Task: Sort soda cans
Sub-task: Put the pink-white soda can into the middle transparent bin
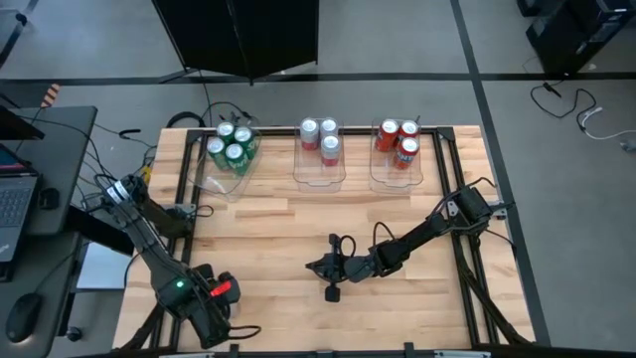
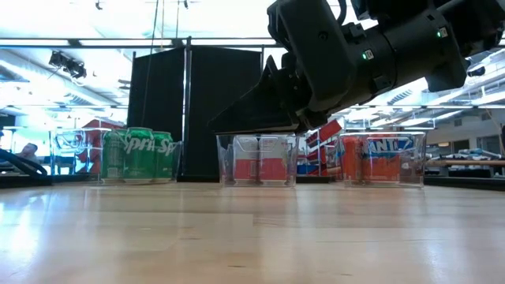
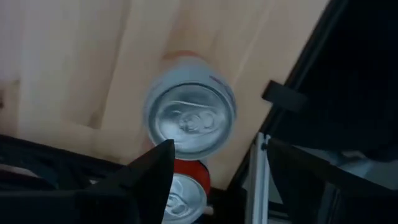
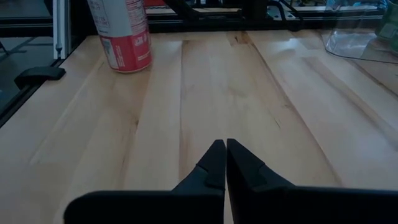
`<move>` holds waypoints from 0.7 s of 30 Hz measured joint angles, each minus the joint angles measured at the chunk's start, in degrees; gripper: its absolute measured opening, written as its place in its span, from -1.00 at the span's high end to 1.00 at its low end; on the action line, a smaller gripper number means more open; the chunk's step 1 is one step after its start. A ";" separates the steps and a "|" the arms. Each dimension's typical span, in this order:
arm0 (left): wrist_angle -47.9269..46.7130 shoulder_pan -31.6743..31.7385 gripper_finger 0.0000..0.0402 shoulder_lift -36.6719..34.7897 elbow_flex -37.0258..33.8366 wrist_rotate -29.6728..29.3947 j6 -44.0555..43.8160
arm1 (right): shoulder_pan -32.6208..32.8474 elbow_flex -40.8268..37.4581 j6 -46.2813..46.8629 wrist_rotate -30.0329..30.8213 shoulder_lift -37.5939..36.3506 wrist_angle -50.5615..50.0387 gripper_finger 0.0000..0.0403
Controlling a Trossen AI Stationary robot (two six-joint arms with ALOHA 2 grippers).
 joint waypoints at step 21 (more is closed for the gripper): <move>-1.66 0.02 -0.79 0.97 -0.61 -2.61 -6.22 | 0.00 0.00 0.02 0.00 0.00 0.00 0.97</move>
